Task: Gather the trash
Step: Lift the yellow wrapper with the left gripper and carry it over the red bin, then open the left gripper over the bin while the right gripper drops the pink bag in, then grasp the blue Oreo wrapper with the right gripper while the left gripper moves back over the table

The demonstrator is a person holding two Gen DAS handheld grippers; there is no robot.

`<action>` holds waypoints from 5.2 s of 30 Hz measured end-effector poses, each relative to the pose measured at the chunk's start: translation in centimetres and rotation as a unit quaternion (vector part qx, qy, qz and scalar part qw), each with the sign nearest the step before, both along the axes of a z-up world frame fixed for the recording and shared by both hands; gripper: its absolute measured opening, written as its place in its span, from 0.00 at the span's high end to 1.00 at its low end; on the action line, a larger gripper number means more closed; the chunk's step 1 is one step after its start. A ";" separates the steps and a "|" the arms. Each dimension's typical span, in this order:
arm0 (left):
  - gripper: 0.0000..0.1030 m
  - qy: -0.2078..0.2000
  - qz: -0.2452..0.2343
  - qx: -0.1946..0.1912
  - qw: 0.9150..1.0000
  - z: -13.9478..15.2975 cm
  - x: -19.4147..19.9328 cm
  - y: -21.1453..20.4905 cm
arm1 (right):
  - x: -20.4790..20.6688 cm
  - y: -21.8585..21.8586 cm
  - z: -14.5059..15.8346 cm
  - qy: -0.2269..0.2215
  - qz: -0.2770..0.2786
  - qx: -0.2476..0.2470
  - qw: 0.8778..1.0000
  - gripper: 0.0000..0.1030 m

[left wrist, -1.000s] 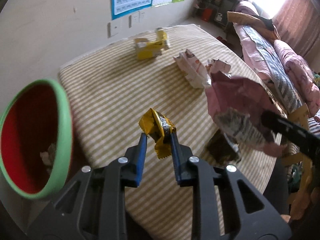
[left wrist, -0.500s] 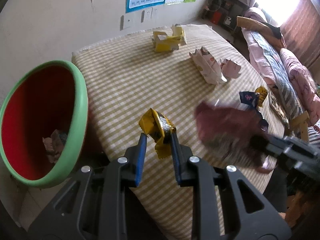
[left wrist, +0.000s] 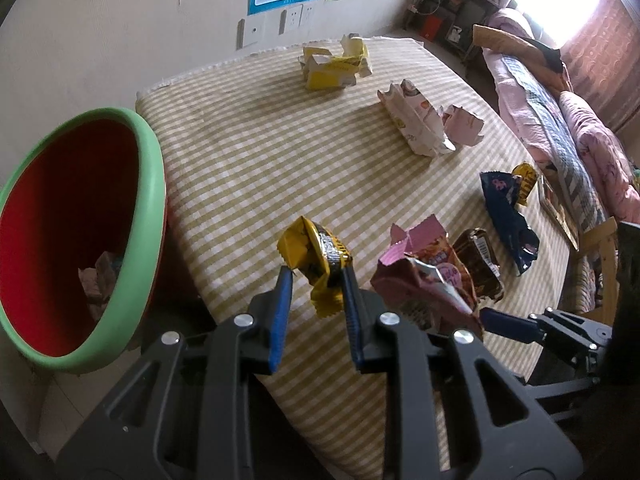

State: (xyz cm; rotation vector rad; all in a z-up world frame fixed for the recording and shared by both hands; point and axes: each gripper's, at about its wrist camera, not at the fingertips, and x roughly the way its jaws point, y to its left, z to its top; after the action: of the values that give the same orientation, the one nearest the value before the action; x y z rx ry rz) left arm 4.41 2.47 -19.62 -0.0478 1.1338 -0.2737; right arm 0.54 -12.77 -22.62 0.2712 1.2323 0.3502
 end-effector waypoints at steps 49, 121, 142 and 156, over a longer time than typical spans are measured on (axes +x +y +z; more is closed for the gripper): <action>0.75 -0.080 0.031 -0.020 0.996 5.7 -0.4 1.7 | 0.5 -0.9 5.1 -0.054 -0.046 0.047 0.996 0.69; 0.75 -0.055 0.252 -0.032 0.966 2.4 -1.8 21.3 | 7.9 18.9 4.8 -0.062 0.147 -0.011 0.987 0.69; 0.40 -0.056 0.297 -0.021 0.953 3.0 -2.5 22.2 | 9.3 18.8 6.7 -0.082 0.124 0.026 0.989 0.44; 0.40 -0.071 0.206 -0.010 0.976 4.8 -1.6 14.7 | 5.8 0.3 6.2 -0.102 -0.065 -0.063 0.991 0.40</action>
State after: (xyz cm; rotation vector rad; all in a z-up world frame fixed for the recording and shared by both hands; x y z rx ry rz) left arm 2.84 17.18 -14.81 -0.2745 0.9535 0.0811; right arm 6.38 -12.50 -16.45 0.1995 1.0256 0.1814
